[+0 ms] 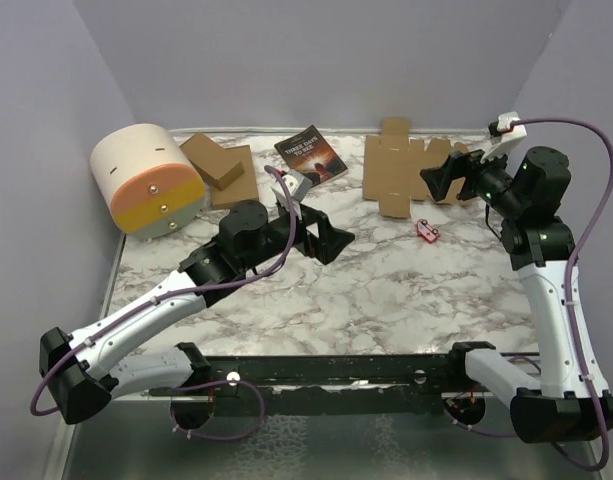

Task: Fold the paper box

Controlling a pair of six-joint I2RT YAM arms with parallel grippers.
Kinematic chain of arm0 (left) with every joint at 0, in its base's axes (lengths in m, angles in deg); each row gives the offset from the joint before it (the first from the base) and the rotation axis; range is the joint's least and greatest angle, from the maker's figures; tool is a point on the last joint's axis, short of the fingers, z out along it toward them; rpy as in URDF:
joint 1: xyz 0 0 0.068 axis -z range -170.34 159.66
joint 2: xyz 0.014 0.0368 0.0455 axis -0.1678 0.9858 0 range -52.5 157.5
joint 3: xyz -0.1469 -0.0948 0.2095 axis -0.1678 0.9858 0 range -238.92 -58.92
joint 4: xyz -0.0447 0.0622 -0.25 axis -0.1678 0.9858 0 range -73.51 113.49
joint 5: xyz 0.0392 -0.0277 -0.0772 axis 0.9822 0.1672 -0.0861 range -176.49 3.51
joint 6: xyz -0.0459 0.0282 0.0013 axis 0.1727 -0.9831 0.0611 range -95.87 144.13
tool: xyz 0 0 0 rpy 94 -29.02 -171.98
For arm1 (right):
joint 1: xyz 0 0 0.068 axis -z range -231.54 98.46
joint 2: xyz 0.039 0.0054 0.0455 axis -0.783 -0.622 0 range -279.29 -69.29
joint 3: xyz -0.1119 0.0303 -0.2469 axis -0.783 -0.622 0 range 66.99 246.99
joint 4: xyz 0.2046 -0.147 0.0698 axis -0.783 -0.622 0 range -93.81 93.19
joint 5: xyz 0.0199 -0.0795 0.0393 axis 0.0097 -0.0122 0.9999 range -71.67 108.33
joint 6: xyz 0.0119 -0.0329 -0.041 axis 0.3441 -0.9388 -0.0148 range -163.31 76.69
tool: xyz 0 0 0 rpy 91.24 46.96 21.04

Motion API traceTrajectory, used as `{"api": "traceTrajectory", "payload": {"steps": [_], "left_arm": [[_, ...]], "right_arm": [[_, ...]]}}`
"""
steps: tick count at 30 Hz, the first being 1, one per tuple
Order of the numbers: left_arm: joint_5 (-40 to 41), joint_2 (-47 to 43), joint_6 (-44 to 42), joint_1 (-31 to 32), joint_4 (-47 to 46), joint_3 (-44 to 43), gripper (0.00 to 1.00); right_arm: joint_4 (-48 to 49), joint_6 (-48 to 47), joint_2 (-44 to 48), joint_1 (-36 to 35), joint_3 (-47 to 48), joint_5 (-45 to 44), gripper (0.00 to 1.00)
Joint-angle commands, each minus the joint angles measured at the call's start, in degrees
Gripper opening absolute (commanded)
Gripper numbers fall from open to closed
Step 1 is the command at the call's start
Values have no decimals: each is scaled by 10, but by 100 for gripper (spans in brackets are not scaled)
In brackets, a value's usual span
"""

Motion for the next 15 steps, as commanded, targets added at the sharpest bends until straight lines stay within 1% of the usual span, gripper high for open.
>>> {"api": "traceTrajectory", "payload": {"steps": [1, 4, 7, 11, 13, 14, 15], "left_arm": [[44, -23, 1, 10, -92, 39, 99], [51, -27, 1, 12, -135, 76, 99], [54, -21, 4, 13, -159, 97, 99], [55, -14, 17, 14, -197, 128, 99], [59, -8, 22, 14, -216, 144, 99], [63, -4, 24, 14, -223, 151, 99], [66, 0, 24, 14, -226, 155, 99]], "right_arm": [[21, 7, 11, 4, -12, -6, 99], [24, 3, 14, 5, -17, 5, 99], [29, 5, 12, 6, -24, 23, 99], [49, -7, 9, 7, -49, 63, 99], [72, -28, 10, 7, -77, 96, 99], [80, -54, 12, 8, -93, 122, 99], [85, -83, 14, 8, -109, 173, 99]]}}
